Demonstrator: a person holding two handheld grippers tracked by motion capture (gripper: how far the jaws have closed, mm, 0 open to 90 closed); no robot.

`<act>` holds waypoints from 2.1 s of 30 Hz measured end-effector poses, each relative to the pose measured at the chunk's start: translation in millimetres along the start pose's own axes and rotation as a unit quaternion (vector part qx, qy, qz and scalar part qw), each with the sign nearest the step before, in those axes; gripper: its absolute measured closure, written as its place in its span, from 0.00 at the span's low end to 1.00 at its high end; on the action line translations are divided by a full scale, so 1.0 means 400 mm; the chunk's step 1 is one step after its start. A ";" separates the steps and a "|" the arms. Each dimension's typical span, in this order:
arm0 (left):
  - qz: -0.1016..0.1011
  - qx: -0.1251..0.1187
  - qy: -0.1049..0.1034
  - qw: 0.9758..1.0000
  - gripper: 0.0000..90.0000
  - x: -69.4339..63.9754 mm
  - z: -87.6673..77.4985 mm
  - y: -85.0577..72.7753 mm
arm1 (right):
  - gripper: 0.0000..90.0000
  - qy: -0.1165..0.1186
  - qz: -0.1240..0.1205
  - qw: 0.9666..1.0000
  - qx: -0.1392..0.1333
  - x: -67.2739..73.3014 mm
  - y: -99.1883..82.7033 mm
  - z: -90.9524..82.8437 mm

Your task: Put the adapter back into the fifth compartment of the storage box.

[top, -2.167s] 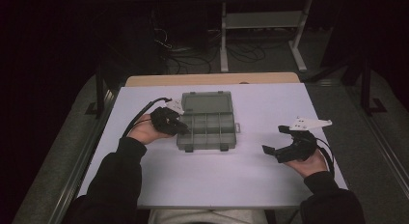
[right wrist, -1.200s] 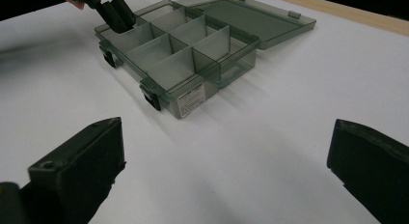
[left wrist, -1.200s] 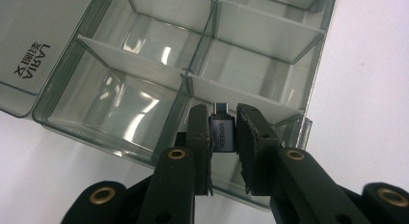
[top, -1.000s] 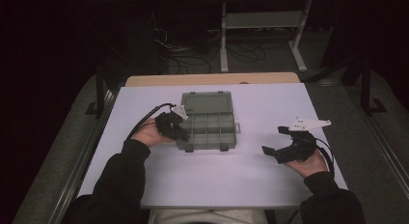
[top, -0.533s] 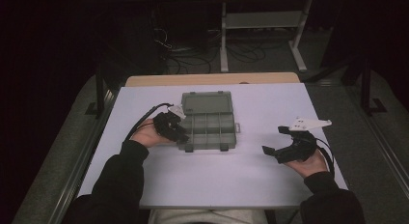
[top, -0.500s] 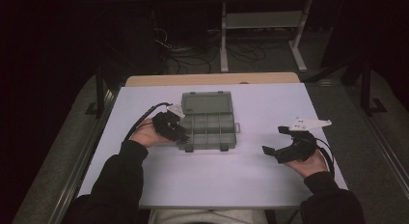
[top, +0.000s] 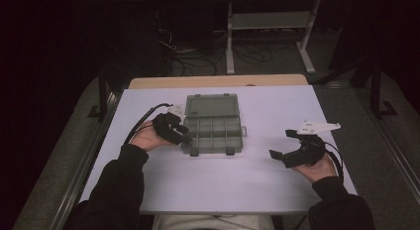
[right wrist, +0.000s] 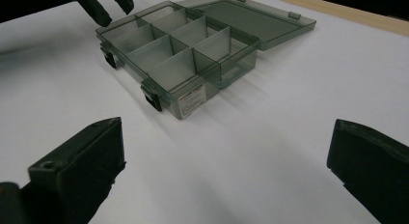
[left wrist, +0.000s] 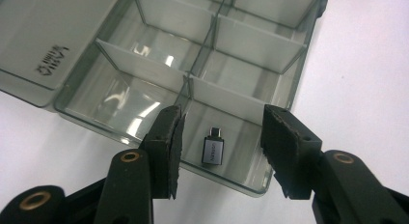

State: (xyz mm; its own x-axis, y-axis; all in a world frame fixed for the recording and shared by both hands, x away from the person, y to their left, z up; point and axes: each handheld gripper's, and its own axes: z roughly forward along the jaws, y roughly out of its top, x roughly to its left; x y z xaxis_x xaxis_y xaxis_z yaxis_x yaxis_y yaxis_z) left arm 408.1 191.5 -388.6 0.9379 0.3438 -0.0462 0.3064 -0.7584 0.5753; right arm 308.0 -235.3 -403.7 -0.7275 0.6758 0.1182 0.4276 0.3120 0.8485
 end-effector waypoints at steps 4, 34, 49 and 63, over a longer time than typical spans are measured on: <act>0.000 -0.015 0.002 1.000 0.48 -0.006 -0.017 0.000 | 0.00 0.000 0.000 1.000 0.001 0.000 0.000 0.001; -0.047 -0.102 0.024 0.993 0.20 -0.017 -0.140 -0.074 | 0.00 -0.003 0.003 1.000 0.000 0.000 0.000 -0.001; -0.068 -0.142 0.068 0.985 0.00 -0.026 -0.193 -0.138 | 0.00 -0.005 0.002 1.000 0.000 0.000 0.000 -0.001; -0.089 -0.183 0.087 0.975 0.00 -0.046 -0.237 -0.218 | 0.00 -0.005 0.002 1.000 0.001 0.000 0.000 0.000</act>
State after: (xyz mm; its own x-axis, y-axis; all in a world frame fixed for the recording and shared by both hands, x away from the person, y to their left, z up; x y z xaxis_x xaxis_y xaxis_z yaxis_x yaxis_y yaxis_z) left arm 348.7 303.7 -360.6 0.8229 0.5659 -0.0511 0.3536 -0.4395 0.8257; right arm 307.8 -235.2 -403.6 -0.7203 0.6837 0.1170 0.4319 0.3101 0.8469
